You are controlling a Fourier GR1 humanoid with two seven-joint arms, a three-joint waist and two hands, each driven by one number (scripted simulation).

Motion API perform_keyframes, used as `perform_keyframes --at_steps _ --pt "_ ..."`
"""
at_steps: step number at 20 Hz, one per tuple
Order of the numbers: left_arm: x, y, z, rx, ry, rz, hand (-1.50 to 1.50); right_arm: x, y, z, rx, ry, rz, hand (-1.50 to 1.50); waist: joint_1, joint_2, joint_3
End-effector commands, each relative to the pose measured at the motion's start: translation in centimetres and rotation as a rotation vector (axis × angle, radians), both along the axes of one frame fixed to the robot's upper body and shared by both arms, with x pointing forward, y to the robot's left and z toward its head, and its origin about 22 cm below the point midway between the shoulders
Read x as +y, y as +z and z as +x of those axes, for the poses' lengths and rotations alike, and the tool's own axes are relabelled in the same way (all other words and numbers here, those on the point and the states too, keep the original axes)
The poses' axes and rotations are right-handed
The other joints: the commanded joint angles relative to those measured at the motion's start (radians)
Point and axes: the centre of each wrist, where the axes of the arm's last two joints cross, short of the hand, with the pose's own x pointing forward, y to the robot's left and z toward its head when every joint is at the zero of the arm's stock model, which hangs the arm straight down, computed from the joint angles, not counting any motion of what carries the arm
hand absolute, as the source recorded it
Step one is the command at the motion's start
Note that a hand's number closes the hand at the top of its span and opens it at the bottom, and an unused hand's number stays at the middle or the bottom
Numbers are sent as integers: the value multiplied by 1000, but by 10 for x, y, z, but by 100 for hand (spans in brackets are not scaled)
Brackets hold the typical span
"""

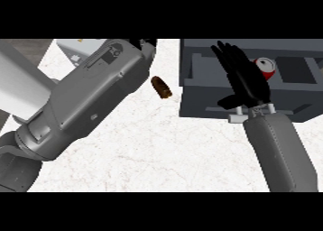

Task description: Pick up the can, place it into the drawer and close the drawer

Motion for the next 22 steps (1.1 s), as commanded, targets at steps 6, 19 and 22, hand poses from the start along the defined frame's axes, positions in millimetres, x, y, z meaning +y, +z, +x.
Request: perform_keyframes --at_steps 6,19,22 --pt "28 -2 -12 1 -3 -3 -150 6 -36 40 -29 -80 -82 -150 16 4 1" --pt "66 19 -14 7 21 5 -150 6 -27 72 -143 -145 -95 -150 18 14 1" --pt "66 7 -19 5 26 -10 -150 -9 -26 76 -170 -165 -84 -150 23 19 2"
